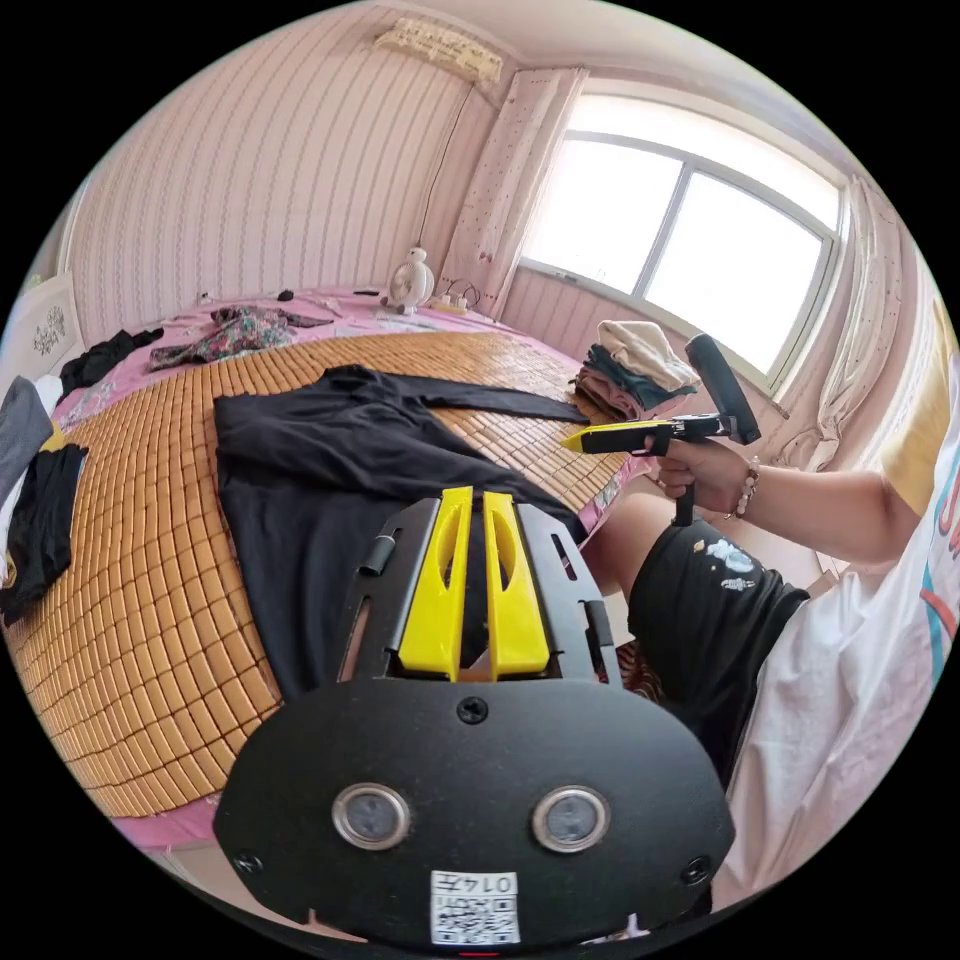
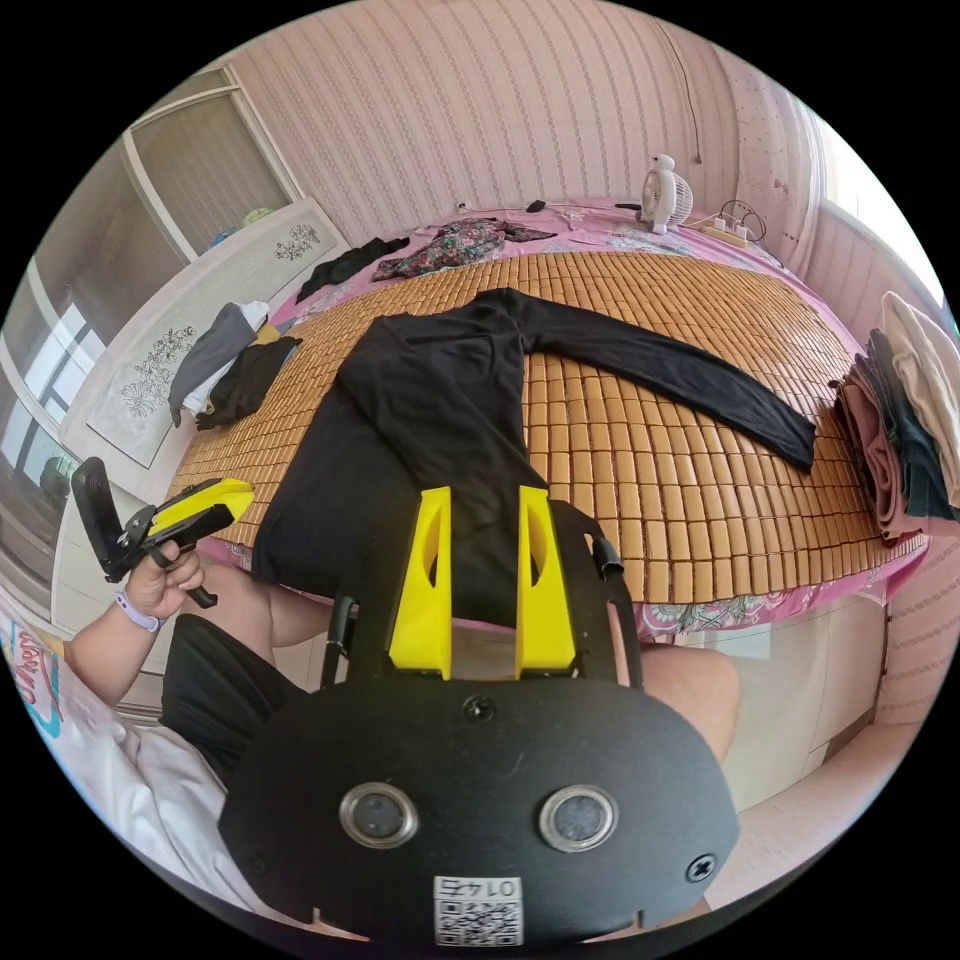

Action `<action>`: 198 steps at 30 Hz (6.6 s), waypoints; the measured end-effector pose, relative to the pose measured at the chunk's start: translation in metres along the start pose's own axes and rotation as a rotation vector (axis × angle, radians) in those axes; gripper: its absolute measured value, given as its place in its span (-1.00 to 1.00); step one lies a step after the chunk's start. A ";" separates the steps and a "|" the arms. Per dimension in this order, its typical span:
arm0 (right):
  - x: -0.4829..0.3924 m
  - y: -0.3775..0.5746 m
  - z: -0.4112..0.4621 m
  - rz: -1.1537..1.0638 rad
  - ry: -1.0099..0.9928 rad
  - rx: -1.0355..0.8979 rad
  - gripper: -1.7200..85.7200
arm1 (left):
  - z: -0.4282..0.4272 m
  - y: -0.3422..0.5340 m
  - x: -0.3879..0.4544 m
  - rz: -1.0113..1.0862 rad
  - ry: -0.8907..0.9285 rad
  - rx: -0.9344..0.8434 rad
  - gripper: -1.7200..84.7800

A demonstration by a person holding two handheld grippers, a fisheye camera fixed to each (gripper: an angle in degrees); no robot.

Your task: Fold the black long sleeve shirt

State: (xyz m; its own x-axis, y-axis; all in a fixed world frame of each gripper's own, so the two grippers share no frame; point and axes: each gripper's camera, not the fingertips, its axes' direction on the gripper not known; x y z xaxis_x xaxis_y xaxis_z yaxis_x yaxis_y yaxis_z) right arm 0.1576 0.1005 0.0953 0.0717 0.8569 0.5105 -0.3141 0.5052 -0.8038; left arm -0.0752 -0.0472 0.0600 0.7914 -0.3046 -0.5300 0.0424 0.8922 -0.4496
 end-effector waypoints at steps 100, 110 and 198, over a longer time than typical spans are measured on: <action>0.167 0.037 -0.127 0.078 -0.126 0.270 -0.93 | 0.380 0.040 0.097 0.015 -0.072 -0.476 -0.91; 0.331 0.016 -0.162 0.553 0.170 0.391 -0.77 | 0.442 -0.060 0.116 0.144 -0.064 -0.331 -0.83; 0.020 -0.265 0.020 -0.260 -0.086 0.002 -0.70 | 0.130 -0.055 -0.385 -0.297 -0.301 -0.114 -0.81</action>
State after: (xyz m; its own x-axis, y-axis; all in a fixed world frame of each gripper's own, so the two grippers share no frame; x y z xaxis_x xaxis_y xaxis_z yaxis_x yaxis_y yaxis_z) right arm 0.2230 -0.0187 0.3246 0.0692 0.6865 0.7238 -0.2972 0.7068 -0.6420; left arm -0.3027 0.0642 0.3818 0.8982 -0.4167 -0.1403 0.2404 0.7327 -0.6367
